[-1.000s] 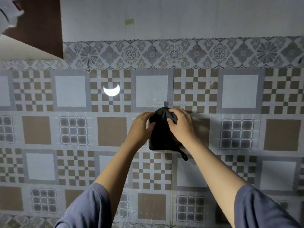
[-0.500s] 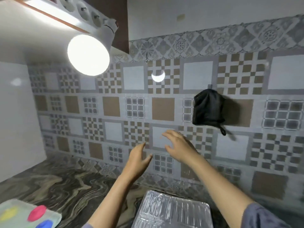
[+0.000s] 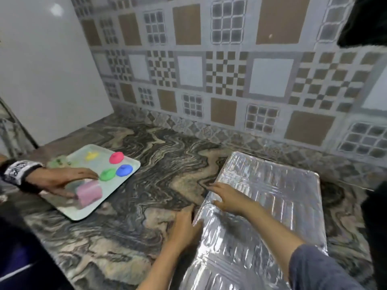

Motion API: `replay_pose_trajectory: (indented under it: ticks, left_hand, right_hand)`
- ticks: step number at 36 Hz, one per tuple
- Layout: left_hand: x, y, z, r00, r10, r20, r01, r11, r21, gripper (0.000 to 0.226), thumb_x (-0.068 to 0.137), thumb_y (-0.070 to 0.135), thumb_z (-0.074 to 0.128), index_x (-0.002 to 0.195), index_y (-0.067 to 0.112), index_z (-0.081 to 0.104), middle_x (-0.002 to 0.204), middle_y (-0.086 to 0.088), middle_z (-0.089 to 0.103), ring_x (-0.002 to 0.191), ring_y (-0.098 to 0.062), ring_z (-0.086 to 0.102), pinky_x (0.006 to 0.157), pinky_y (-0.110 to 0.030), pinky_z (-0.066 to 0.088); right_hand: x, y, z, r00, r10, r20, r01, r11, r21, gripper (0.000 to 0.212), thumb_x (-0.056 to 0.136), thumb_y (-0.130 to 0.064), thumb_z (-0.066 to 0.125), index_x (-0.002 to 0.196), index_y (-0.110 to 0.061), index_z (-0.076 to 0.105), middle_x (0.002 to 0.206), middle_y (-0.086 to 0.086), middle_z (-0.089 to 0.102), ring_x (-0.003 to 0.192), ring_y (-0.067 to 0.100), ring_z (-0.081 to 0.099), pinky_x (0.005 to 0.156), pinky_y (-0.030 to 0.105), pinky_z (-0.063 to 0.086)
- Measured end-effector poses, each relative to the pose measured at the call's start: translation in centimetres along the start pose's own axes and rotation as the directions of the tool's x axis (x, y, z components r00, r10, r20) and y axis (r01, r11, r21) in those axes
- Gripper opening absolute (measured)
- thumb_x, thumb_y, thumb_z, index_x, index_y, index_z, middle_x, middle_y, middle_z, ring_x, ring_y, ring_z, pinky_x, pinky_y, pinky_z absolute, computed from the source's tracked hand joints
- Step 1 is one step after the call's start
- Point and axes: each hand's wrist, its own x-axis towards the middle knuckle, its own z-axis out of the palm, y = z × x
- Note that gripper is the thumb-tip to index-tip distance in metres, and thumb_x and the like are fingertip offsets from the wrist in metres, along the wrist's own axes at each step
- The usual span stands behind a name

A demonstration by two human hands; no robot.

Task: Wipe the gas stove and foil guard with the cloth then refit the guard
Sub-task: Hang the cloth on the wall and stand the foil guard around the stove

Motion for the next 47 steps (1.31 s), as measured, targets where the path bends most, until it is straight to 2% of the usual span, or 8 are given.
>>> replay_pose_trajectory:
  ticks: [4,10,14,19,25,32,41,47]
  left_hand:
    - [-0.8,-1.0,1.6,0.999,-0.006,-0.038,0.009,0.998,0.068,0.056,0.084,0.038,0.057,0.134,0.016,0.043,0.134,-0.005,0.047,0.124,-0.023,0.041,0.103,-0.030,0.031]
    - [-0.9,-1.3,2.6,0.996,-0.047,-0.076,0.048,0.999,0.005,0.053,0.082,0.036,0.063,0.130,0.019,0.046,0.125,0.001,0.047,0.120,-0.018,0.042,0.098,-0.033,0.039]
    - [-0.4,-1.1,2.5,0.990,-0.107,-0.086,0.098,0.989,-0.107,0.049,0.078,0.027,0.071,0.121,0.014,0.051,0.120,-0.004,0.049,0.114,-0.019,0.046,0.093,-0.026,0.037]
    - [0.0,-0.7,2.4,0.982,-0.173,-0.077,0.160,0.975,-0.154,0.043,0.075,0.025,0.074,0.111,0.010,0.056,0.113,-0.007,0.051,0.106,-0.021,0.049,0.084,-0.025,0.037]
    - [0.4,0.3,0.9,0.975,-0.183,-0.128,0.146,0.957,-0.250,0.020,0.076,0.010,0.068,0.095,0.005,0.063,0.097,-0.012,0.064,0.087,-0.021,0.056,0.069,-0.023,0.033]
    - [1.4,3.9,-6.6,0.961,-0.008,-0.277,-0.077,0.953,-0.293,0.021,0.080,0.000,0.063,0.100,0.000,0.068,0.097,-0.010,0.070,0.089,-0.019,0.062,0.072,-0.013,0.036]
    - [1.8,10.0,-17.2,0.877,0.290,-0.384,-0.350,0.932,-0.094,0.029,0.081,-0.004,0.055,0.104,0.005,0.071,0.106,-0.011,0.072,0.103,-0.020,0.065,0.089,-0.022,0.044]
    - [1.7,11.8,-20.9,0.820,0.422,-0.387,-0.459,0.888,-0.005,0.032,0.081,-0.005,0.057,0.108,0.006,0.069,0.109,-0.012,0.070,0.104,-0.023,0.064,0.097,-0.034,0.048]
  right_hand:
    - [0.7,-0.4,2.4,0.995,-0.080,0.067,0.084,0.995,-0.061,0.052,0.091,-0.022,0.052,0.141,-0.015,0.037,0.148,0.003,0.034,0.135,0.020,0.033,0.109,0.027,0.027]
    - [2.1,0.1,2.8,0.983,-0.087,0.160,0.115,0.978,-0.175,0.057,0.085,-0.032,0.063,0.136,-0.020,0.040,0.143,0.004,0.035,0.127,0.023,0.038,0.104,0.039,0.037]
    - [3.2,-0.4,1.9,0.971,-0.118,0.207,0.159,0.968,-0.194,0.036,0.086,-0.025,0.063,0.120,-0.019,0.052,0.145,0.005,0.032,0.128,0.027,0.032,0.105,0.040,0.031]
    - [4.4,-0.8,1.2,0.967,-0.129,0.218,0.174,0.964,-0.200,0.021,0.086,-0.006,0.059,0.107,-0.006,0.062,0.118,0.013,0.051,0.110,0.029,0.047,0.085,0.030,0.037]
    - [3.7,-1.6,-1.8,0.968,-0.173,0.182,0.208,0.958,-0.195,0.022,0.079,0.003,0.060,0.099,-0.006,0.063,0.097,0.000,0.042,0.088,0.020,0.049,0.073,0.026,0.038]
    - [2.1,-4.5,-9.0,0.979,-0.204,-0.017,0.195,0.956,-0.221,0.016,0.084,-0.001,0.056,0.093,-0.013,0.058,0.098,0.002,0.041,0.086,0.019,0.047,0.074,0.033,0.042]
    - [-0.3,-8.5,-18.8,0.925,-0.234,-0.298,0.167,0.958,-0.232,0.018,0.089,0.000,0.053,0.091,-0.017,0.059,0.092,-0.001,0.042,0.081,0.012,0.045,0.070,0.011,0.032]
    - [-3.6,-8.9,-22.6,0.894,-0.193,-0.404,0.109,0.969,-0.220,0.016,0.088,-0.006,0.059,0.099,-0.016,0.064,0.099,-0.003,0.052,0.091,0.012,0.051,0.085,0.026,0.042]
